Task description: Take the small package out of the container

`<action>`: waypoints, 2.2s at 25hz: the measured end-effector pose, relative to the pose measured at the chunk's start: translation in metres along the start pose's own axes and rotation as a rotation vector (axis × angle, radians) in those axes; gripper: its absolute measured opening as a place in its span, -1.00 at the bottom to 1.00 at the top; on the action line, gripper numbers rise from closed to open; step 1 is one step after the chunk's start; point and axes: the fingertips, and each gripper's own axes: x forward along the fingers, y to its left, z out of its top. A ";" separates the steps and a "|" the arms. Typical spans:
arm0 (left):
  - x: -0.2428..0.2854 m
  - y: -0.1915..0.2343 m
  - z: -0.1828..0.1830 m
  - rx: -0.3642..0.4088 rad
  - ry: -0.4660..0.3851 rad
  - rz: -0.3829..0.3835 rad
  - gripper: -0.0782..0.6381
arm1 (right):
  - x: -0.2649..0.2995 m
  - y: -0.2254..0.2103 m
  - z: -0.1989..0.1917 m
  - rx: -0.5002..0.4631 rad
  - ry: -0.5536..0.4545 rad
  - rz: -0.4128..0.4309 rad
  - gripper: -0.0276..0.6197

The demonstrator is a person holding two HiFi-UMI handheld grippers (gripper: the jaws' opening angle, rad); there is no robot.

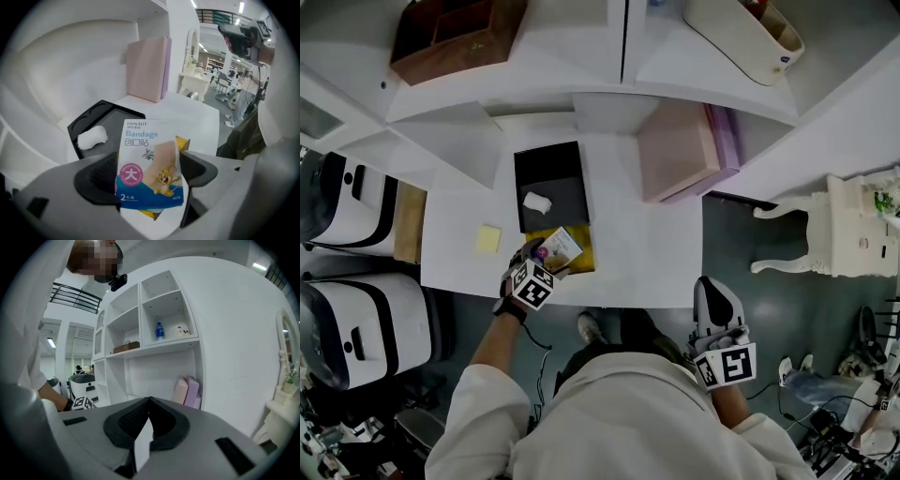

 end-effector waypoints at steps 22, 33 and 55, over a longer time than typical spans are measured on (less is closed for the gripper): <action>-0.189 0.055 0.095 -0.346 -0.527 0.468 0.39 | 0.025 0.062 0.045 -0.066 -0.100 0.157 -0.84; -0.284 0.056 0.106 -0.434 -0.738 0.638 0.39 | 0.042 0.090 0.065 -0.103 -0.139 0.212 -0.84; -0.363 0.030 0.092 -0.535 -0.910 0.765 0.39 | 0.059 0.115 0.084 -0.139 -0.177 0.255 -0.84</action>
